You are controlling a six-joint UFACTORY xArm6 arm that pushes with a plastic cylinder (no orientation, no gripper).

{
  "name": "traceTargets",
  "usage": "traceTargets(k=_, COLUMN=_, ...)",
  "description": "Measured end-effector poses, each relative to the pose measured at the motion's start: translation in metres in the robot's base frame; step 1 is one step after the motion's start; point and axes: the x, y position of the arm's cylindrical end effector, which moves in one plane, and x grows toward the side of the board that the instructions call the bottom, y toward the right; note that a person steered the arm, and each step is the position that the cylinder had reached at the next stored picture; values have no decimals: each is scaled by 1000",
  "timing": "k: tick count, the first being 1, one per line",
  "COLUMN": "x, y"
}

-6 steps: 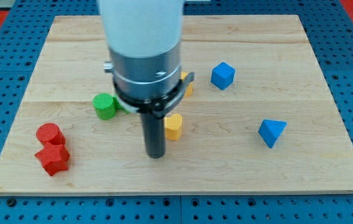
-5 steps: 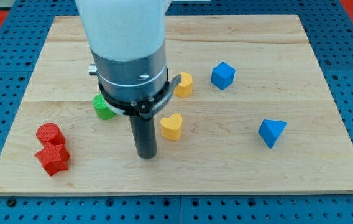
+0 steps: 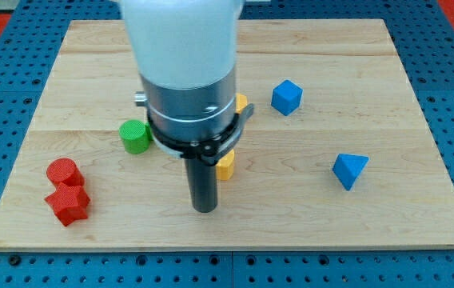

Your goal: Move the yellow heart closer to yellow hexagon

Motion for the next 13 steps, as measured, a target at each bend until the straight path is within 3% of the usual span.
traceTargets(k=2, x=-22, y=30)
traceTargets(k=3, x=-79, y=52)
traceTargets(k=6, x=-43, y=3)
traceTargets(k=8, x=-72, y=3)
traceTargets(k=11, x=-27, y=-52)
traceTargets(k=13, x=-60, y=-35)
